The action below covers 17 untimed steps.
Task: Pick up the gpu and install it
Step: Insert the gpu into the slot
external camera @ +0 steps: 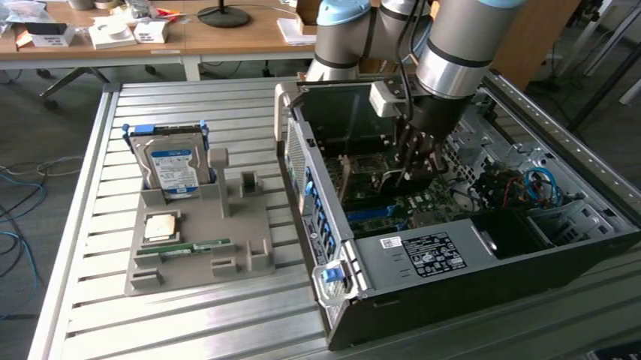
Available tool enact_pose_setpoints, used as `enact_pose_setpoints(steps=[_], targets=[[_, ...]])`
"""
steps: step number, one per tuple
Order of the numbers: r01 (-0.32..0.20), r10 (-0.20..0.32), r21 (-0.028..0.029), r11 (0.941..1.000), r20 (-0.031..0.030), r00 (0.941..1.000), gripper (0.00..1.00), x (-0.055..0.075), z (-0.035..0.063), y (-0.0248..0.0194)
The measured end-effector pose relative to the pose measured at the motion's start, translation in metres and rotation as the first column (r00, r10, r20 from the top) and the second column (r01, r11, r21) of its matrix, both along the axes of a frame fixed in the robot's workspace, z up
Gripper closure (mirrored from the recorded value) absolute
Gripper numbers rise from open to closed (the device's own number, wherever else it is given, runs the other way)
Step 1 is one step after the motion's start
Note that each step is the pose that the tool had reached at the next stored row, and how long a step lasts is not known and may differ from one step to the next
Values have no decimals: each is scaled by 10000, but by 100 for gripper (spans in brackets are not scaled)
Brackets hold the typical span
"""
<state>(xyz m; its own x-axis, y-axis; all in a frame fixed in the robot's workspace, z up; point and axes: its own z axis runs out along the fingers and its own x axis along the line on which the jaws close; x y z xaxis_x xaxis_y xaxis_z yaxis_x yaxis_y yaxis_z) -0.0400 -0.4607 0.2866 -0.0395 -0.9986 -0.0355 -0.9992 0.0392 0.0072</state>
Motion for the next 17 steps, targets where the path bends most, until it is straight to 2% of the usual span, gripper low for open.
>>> enact_pose_setpoints(steps=[3, 10, 17], targets=[[-1, 1, 2, 10000, 1, 10000, 74, -5, -37, 0], [1, -1, 2, 10000, 3, 10000, 74, -45, -40, -2], [0, 0, 1, 10000, 3, 10000, 74, -73, -41, -24]])
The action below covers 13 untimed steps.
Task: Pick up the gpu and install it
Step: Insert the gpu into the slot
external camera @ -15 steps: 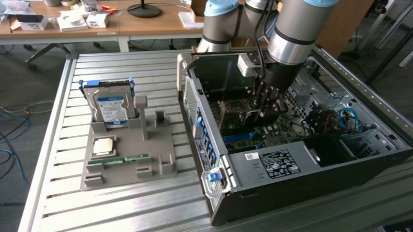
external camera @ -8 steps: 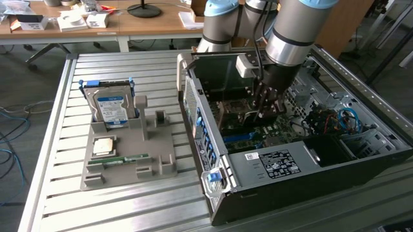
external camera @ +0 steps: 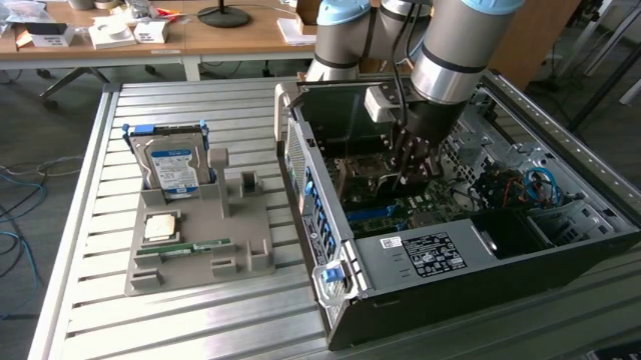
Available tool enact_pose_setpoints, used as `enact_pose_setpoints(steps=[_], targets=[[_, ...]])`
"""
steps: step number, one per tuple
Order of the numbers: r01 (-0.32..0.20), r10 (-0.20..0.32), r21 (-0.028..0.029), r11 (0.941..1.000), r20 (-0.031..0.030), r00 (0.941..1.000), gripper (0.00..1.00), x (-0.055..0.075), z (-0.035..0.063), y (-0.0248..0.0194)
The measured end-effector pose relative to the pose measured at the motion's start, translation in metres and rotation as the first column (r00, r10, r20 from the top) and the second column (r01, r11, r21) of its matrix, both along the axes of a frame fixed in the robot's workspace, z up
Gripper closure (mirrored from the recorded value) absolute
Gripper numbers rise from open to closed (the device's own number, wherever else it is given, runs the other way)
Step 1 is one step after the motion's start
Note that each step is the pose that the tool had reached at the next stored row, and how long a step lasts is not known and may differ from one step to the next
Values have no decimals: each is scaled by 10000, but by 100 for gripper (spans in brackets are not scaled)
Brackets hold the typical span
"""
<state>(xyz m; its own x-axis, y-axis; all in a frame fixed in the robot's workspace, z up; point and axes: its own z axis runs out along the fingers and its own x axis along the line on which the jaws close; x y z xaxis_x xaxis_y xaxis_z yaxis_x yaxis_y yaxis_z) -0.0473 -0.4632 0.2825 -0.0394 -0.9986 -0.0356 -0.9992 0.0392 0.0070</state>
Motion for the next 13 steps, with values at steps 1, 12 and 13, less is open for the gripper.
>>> enact_pose_setpoints(steps=[1, 12, 13], targets=[[0, 0, -1, 10000, 0, 10000, 74, -16, -1, 0], [0, 0, 0, 10000, -1, 10000, 74, -57, -8, -35], [-1, 1, 0, 10000, -1, 10000, 74, -58, -8, -34]])
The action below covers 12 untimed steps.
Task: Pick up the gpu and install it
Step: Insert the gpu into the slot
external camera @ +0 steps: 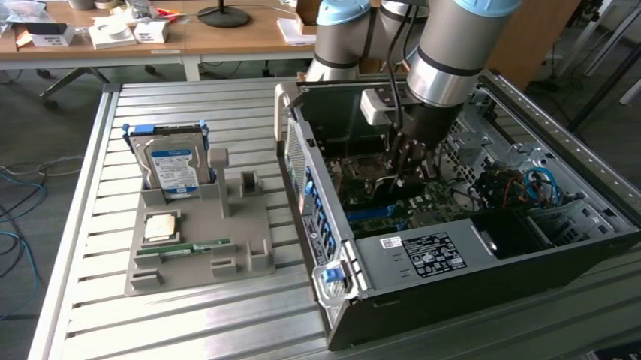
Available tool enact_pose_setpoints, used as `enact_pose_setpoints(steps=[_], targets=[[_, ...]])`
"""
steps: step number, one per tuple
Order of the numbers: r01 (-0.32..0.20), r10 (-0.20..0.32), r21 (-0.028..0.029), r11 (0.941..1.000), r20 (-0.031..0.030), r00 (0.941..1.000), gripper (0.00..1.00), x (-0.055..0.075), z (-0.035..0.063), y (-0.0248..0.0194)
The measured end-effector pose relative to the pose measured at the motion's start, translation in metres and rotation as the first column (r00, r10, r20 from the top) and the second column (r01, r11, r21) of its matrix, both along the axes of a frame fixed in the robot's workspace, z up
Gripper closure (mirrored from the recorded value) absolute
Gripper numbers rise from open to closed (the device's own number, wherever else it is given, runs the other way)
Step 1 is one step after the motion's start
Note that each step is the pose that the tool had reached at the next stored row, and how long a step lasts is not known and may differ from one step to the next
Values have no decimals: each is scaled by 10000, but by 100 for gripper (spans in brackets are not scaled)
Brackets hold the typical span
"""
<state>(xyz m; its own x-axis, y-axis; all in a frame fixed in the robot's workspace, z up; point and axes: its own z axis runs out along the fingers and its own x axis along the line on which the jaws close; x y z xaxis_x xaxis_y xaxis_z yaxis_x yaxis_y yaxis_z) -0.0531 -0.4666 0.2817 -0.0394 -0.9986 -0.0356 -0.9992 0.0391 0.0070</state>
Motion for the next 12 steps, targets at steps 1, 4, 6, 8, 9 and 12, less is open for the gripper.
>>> enact_pose_setpoints(steps=[1, 4, 6, 8, 9, 12], targets=[[2, -2, 0, 10000, 1, 10000, 74, -3, 0, 0], [1, -1, 0, 10000, 0, 10000, 74, -21, -4, 0], [0, 0, -1, 10000, -1, 10000, 74, -27, -8, -1], [-1, 1, 0, 10000, 0, 10000, 74, -28, -19, -1], [0, 0, -1, 10000, 0, 10000, 74, -29, -30, -1], [0, 0, 0, 10000, 0, 10000, 74, -30, -65, -1]])
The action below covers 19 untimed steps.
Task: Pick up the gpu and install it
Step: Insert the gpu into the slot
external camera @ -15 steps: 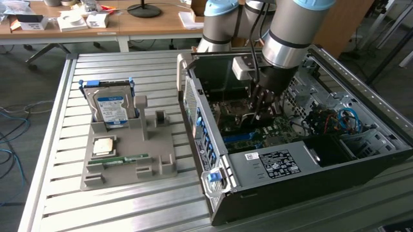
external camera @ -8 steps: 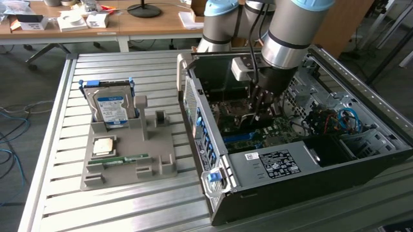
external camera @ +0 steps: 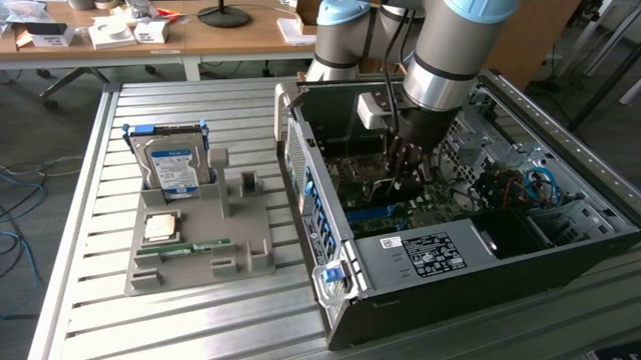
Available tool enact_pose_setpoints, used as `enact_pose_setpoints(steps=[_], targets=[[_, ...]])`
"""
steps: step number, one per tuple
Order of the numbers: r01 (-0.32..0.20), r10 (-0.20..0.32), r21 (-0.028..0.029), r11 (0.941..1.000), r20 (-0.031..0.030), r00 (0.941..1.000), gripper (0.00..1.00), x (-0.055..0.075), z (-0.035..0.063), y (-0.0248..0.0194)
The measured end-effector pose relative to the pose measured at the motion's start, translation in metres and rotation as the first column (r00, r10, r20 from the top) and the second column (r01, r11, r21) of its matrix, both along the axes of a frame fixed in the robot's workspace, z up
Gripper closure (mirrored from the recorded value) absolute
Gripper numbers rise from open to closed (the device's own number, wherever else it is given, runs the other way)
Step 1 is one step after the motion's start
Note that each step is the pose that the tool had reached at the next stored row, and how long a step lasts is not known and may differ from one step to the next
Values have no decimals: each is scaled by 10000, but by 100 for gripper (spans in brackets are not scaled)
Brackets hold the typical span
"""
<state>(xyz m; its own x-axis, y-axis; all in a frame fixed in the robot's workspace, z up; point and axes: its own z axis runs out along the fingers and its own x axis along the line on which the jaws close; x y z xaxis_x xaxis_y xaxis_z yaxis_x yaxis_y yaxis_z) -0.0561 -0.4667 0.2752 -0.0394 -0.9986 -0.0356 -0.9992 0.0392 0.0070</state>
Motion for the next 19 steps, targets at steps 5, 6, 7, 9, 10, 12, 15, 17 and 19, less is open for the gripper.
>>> enact_pose_setpoints(steps=[5, 6, 7, 9, 10, 12, 15, 17, 19], targets=[[1, -1, -2, 10000, -1, 10000, 74, -1, -19, 0], [2, -2, -2, 10000, 0, 10000, 74, -4, -20, 0], [3, -3, 0, 10000, 0, 10000, 74, -9, -21, 0], [0, 0, 1, 10000, 0, 10000, 74, -18, -23, 0], [1, -1, 0, 10000, 0, 10000, 74, -23, -24, 0], [1, -1, -1, 10000, 0, 10000, 74, -31, -26, 0], [0, 0, 0, 10000, 0, 10000, 74, -38, -29, 0], [1, -1, 0, 10000, 0, 10000, 74, -43, -31, 1], [1, -1, 0, 10000, 0, 10000, 74, -48, -34, 3]])
